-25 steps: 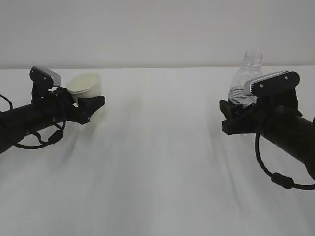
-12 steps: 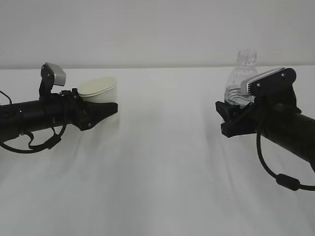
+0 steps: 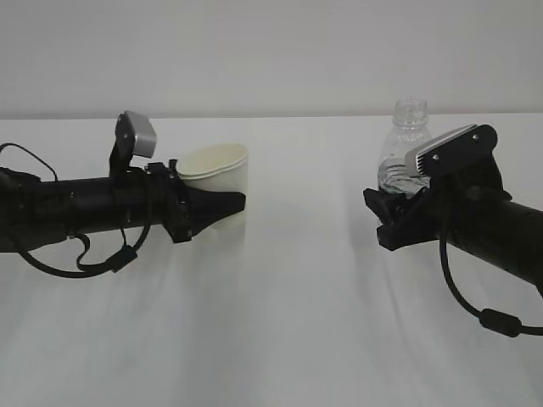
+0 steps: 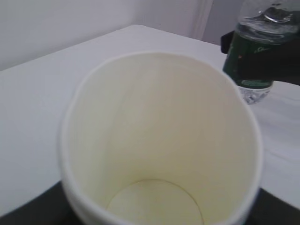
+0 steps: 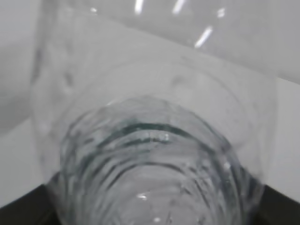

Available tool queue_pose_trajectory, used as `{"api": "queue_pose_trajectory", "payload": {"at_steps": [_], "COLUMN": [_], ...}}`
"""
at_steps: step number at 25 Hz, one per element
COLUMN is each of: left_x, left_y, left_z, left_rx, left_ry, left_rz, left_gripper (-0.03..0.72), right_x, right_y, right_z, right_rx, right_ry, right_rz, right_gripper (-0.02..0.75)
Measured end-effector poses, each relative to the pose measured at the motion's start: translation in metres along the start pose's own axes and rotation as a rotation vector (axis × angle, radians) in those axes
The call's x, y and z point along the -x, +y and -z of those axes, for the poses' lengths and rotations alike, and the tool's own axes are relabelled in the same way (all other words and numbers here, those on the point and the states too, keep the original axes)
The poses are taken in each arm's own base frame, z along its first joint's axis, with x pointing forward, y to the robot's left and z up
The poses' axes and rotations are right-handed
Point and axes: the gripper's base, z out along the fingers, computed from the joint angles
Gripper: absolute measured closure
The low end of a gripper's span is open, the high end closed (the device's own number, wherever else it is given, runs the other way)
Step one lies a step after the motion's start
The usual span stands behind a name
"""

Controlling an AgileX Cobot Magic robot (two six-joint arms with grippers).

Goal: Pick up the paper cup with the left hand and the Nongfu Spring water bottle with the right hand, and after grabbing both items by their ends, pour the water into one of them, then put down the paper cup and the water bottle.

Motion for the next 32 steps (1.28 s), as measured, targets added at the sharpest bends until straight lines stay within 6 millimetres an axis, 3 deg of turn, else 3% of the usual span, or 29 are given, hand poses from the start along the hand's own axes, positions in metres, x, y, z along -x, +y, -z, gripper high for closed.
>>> {"api": "queue_pose_trajectory", "payload": {"at_steps": [9,15,23,32], "left_x": [-0.001,-0.002,-0.002,0.002], "left_y": [-0.042,-0.059,-0.061,-0.062], "left_z": [-0.035,-0.047,-0.049,-0.051], "left_rx": [-0.137,-0.187,-0.185,-0.156], "left_ry": [0.022,0.037,0.038,0.020], "left_rz": [-0.021,-0.031,-0.051,-0.148], "left_gripper": [0.256,0.256,0.256,0.256], "right_x": [0.000,0.003,0.024,0.025], "right_y": [0.002,0.003,-0.001,0.000], "right_z": [0.000,-0.001,0.007,0.003], "right_rx": [0.020,0.045,0.041,0.081], "right_ry": [0.000,-0.003,-0.032,0.029], "right_rz": [0.020,0.036,0.049,0.123], "right_gripper": [0.244,0.244,0.244,0.244]}}
